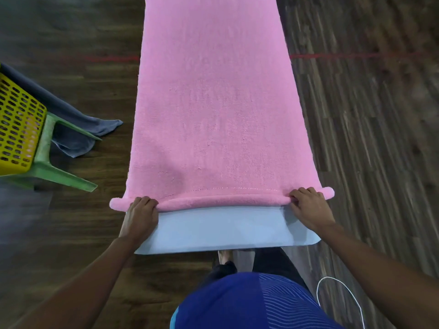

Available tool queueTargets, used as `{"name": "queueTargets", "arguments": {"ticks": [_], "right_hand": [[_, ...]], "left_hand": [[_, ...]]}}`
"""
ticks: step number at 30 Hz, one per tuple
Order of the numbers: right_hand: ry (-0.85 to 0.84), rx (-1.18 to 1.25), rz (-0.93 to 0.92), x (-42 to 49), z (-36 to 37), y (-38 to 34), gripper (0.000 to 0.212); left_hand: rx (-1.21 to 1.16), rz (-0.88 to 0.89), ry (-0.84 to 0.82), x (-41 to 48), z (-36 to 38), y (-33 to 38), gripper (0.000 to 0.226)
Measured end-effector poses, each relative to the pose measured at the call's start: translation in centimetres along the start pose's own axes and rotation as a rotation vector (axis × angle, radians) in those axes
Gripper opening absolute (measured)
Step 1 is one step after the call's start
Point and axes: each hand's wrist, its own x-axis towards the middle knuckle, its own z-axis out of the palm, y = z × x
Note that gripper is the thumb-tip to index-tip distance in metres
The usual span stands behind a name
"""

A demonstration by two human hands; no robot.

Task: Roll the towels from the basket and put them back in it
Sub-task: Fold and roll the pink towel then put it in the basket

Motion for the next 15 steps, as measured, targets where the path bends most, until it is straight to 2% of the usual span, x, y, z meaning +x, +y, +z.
{"name": "queueTargets", "arguments": {"ticks": [3, 5, 6, 9, 13, 15], "right_hand": [[-0.124, 0.013, 0.029, 0.4, -0.5, 0.2, 0.031], [-0.141, 0.036, 0.056, 0.6, -0.5, 0.1, 0.035], [-0.105, 0.049, 0.076, 0.7, -0.4, 0.0, 0.030], [0.063, 0.075, 0.134, 0.7, 0.1, -0.5, 0.022], [0.149, 0.103, 0.009, 0.4, 0.9, -0.9, 0.024], [0.157, 0.136, -0.024, -0.2, 1.2, -1.2, 0.025]], "left_hand": [[0.048, -0.012, -0.062, 0.7, -0.7, 0.1, 0.022], [0.079, -0.043, -0.057, 0.9, -0.8, 0.3, 0.015], [0.098, -0.051, -0.023, 0.9, -0.6, 0.3, 0.006], [0.103, -0.090, 0.084, 0.7, -0.1, 0.6, 0.018], [-0.115, -0.074, 0.176, -0.1, 1.0, 1.1, 0.011], [-0.120, -0.015, 0.202, -1.0, 1.7, 0.6, 0.019]]}}
